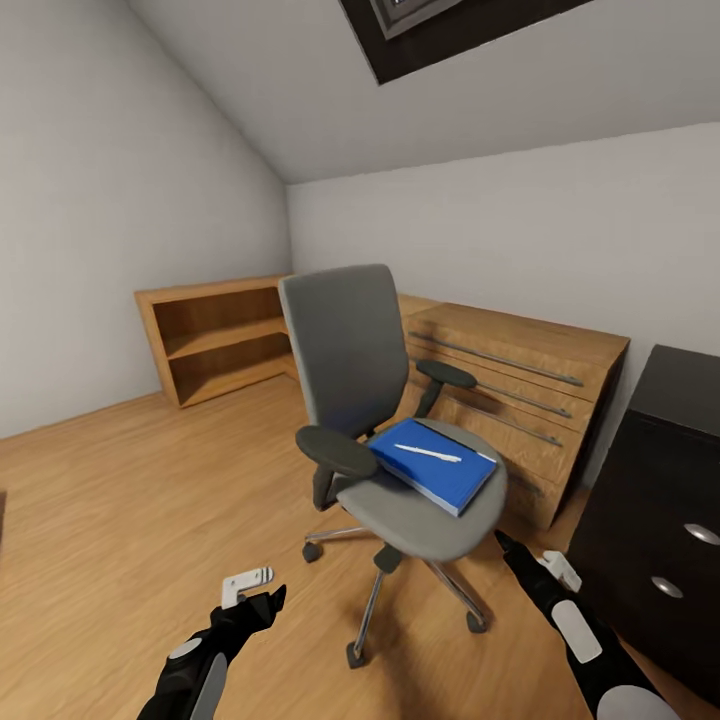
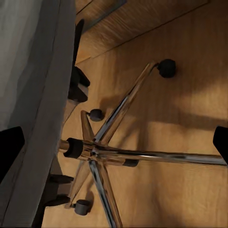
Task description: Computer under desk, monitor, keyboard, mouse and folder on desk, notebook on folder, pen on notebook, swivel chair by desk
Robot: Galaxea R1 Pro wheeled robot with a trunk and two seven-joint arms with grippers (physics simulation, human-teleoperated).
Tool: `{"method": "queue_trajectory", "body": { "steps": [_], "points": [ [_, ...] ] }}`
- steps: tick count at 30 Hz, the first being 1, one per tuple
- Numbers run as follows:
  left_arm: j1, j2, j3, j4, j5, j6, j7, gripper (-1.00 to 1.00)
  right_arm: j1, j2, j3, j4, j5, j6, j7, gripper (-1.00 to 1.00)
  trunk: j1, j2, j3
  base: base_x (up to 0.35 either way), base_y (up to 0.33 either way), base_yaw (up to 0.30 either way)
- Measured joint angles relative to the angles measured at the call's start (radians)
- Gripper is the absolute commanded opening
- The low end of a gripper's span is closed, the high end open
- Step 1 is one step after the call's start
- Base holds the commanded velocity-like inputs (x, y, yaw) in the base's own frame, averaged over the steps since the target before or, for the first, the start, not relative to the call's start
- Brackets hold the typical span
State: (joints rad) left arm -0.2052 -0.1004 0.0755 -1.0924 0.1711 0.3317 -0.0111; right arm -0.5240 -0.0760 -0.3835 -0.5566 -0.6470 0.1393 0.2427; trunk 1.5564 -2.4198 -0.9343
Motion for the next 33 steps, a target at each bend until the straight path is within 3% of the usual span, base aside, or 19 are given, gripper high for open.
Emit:
{"method": "queue_trajectory", "body": {
  "steps": [21,29,32,33],
  "points": [
    [0.000,-0.001,-0.001,0.000,0.001,0.001,0.000,1.00,0.000,0.002,0.002,0.011,0.002,0.000,0.002,1.00,0.000,0.000,0.000,0.051,0.000,0.000],
    [0.000,-0.001,-0.002,0.014,0.000,0.000,0.000,1.00,0.000,0.001,0.002,0.011,0.009,-0.007,0.002,1.00,0.001,0.000,0.000,-0.275,-0.014,0.000],
    [0.000,-0.003,-0.005,0.054,-0.002,-0.003,0.004,1.00,0.000,0.002,0.003,0.015,0.046,-0.037,-0.001,1.00,0.001,0.000,0.000,-0.307,-0.145,0.000],
    [0.000,-0.004,-0.007,0.070,-0.004,-0.006,0.005,1.00,0.000,0.003,0.002,0.036,0.088,-0.106,-0.003,1.00,0.001,0.000,0.000,-0.293,-0.184,0.000]
  ]
}}
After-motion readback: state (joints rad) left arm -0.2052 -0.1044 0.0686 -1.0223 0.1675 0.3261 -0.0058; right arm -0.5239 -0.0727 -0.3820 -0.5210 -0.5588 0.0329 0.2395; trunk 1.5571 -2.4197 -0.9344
